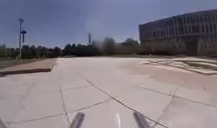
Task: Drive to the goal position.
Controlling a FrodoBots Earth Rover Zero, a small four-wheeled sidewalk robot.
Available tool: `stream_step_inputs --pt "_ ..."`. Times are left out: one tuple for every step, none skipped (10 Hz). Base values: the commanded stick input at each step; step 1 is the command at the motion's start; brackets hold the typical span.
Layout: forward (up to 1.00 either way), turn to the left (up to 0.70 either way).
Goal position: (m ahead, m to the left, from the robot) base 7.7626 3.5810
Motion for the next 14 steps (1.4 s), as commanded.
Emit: stream_step_inputs --pt "0.85 0.00" --pt "0.85 0.00" --pt "0.85 0.00" --pt "0.85 0.00" --pt "0.85 0.00" --pt "0.85 0.00" --pt "0.85 0.00" --pt "0.85 0.00" --pt "0.85 0.00" --pt "0.85 0.19" --pt "0.85 0.27" --pt "0.85 0.27" --pt "0.85 0.27" --pt "0.85 0.27"
